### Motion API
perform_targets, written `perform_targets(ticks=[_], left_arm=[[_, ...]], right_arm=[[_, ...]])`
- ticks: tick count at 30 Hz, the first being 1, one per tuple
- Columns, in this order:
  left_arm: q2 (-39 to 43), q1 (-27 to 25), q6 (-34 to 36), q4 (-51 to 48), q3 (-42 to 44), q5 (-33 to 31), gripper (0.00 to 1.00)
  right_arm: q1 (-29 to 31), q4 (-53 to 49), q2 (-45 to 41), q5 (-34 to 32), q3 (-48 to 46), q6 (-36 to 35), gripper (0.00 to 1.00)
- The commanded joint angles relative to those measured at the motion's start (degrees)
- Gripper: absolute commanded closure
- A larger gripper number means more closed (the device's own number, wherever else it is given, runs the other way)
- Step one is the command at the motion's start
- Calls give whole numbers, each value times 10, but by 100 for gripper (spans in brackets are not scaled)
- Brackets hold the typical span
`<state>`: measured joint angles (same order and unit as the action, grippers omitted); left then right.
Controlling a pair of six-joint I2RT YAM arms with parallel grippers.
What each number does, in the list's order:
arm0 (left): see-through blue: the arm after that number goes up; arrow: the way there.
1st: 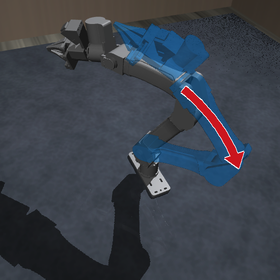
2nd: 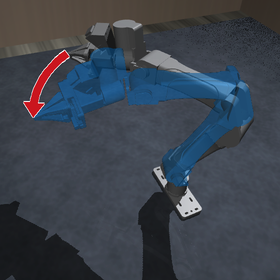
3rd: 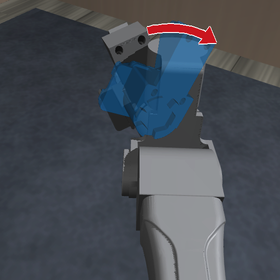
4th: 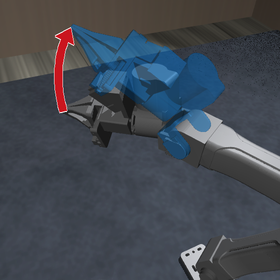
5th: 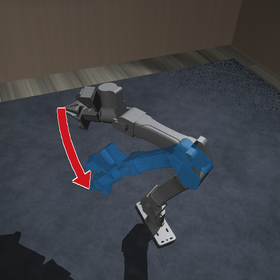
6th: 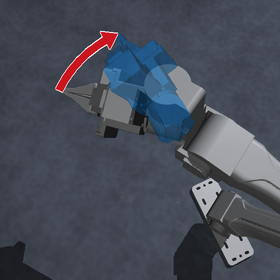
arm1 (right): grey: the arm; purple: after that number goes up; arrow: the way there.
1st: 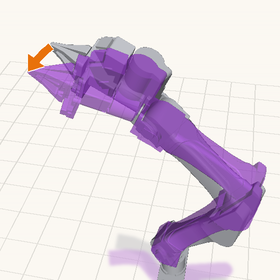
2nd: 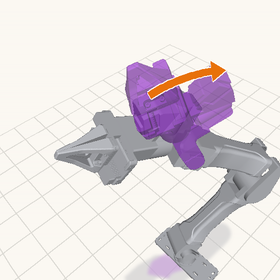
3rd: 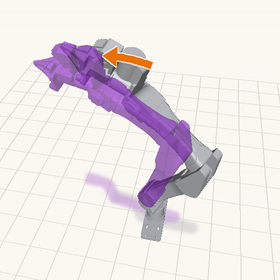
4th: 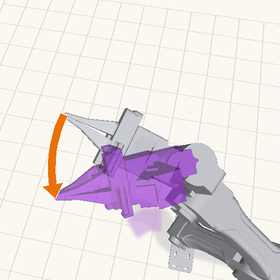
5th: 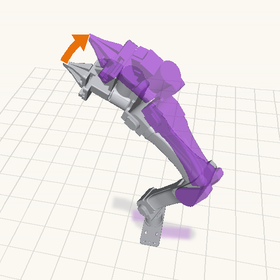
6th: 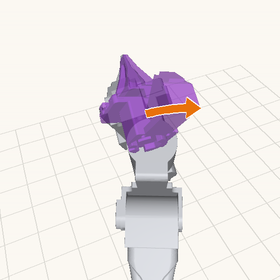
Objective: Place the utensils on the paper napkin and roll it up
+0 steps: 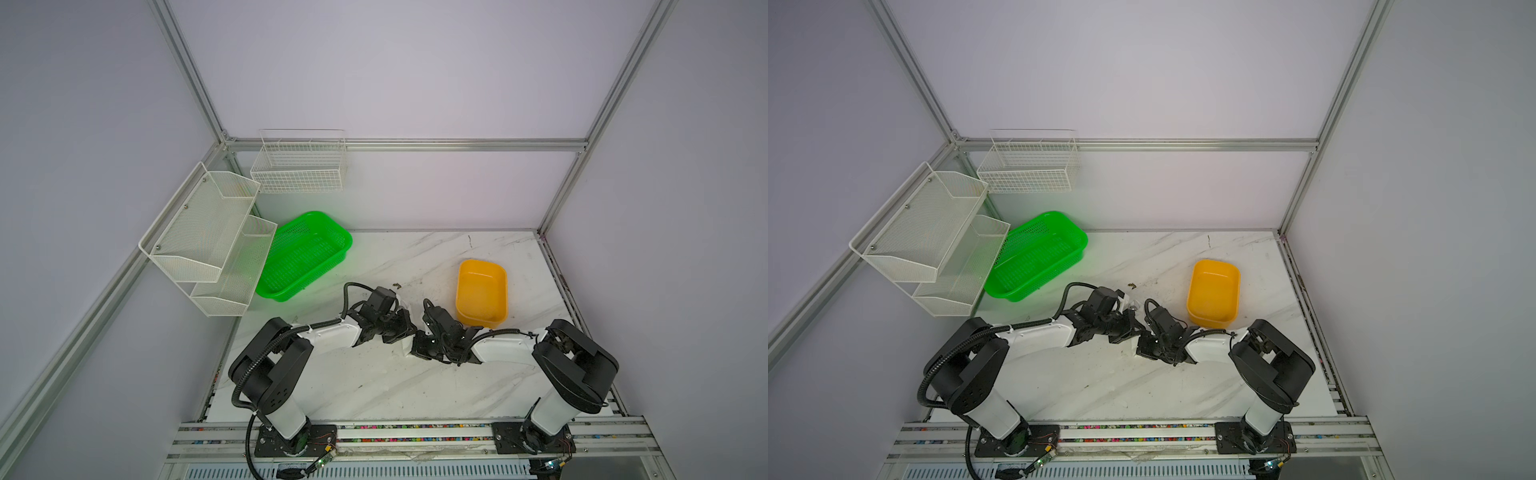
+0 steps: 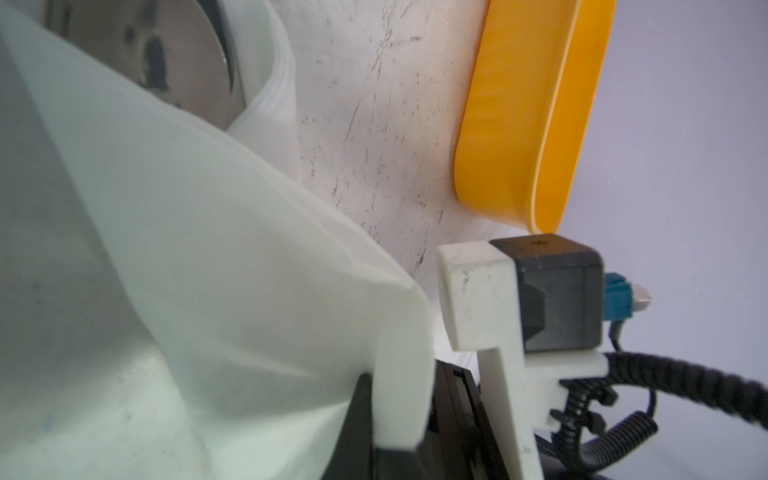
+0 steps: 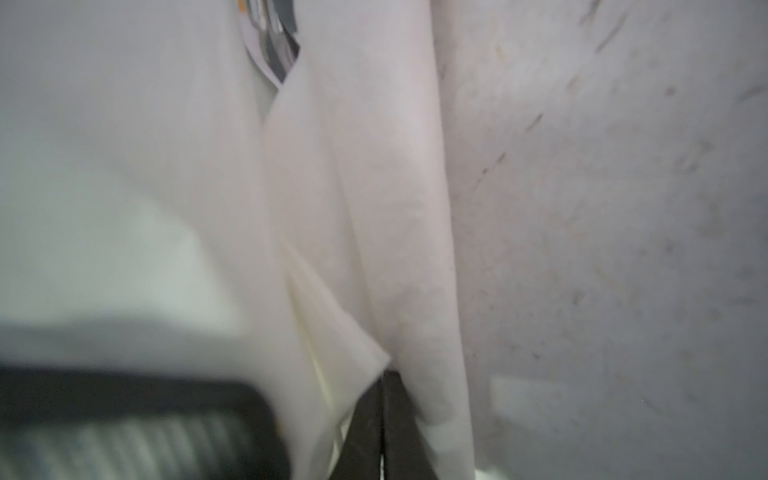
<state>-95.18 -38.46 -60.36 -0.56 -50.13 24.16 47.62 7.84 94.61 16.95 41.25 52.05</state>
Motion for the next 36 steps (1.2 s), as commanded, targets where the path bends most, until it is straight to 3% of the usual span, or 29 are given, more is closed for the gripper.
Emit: perform_targets(ticks=[1, 16, 36], left_arm=[[-11, -10, 14, 12, -59, 21, 94], [-27, -14, 15, 7, -64, 17, 94], [-58, -24, 11, 7, -101, 39, 94]], right_arm=[[-1, -1, 9, -5, -17, 3, 94], [-12, -15, -37, -11, -21, 12, 92], [-19, 5, 16, -1, -36, -10, 93]])
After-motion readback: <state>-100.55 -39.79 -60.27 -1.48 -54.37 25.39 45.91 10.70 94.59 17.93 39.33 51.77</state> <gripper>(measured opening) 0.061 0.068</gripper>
